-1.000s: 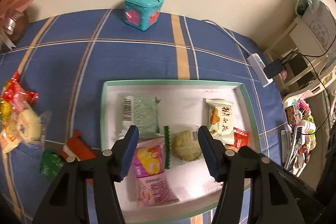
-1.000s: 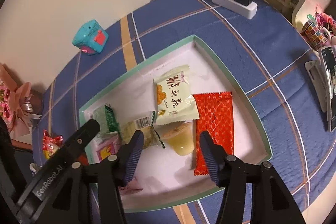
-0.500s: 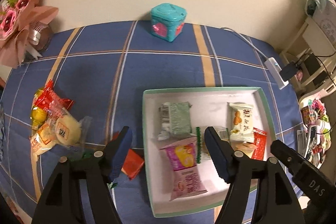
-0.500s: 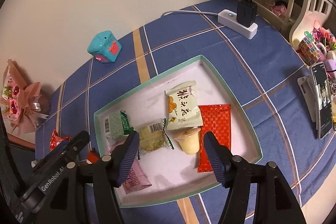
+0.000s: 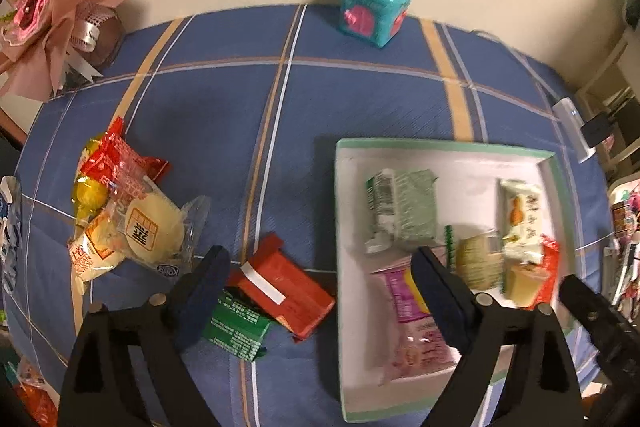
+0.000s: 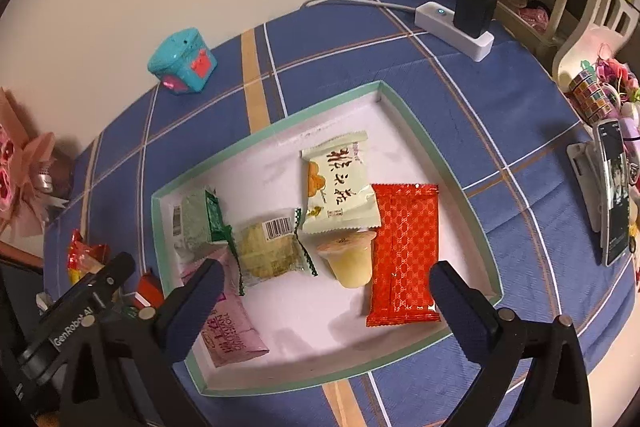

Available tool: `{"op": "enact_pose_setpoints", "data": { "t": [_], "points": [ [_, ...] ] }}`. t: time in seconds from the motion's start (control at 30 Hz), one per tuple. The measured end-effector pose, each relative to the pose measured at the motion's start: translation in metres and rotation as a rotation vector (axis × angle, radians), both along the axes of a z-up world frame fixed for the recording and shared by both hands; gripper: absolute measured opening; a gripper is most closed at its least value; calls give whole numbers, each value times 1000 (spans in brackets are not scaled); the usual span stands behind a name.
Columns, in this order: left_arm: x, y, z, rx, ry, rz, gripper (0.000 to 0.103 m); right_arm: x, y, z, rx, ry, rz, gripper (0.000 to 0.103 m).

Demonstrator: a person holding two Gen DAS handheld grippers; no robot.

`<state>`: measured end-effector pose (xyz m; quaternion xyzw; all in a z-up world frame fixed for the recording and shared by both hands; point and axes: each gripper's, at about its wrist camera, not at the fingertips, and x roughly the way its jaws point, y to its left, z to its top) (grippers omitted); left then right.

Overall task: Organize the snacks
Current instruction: 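Move both tools back over the snack pile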

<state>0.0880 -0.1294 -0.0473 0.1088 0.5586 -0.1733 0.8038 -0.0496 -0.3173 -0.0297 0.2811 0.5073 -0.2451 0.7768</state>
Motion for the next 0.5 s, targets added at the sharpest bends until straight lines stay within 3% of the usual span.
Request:
{"op": "enact_pose_setpoints", "data": {
  "t": [0.2,0.5],
  "points": [
    [5,2,-28,35,33,19,95,2,2,-5,-12,16,2,103],
    [11,17,-29,30,-3,39,102,12,9,-29,2,52,13,103]
  ]
}}
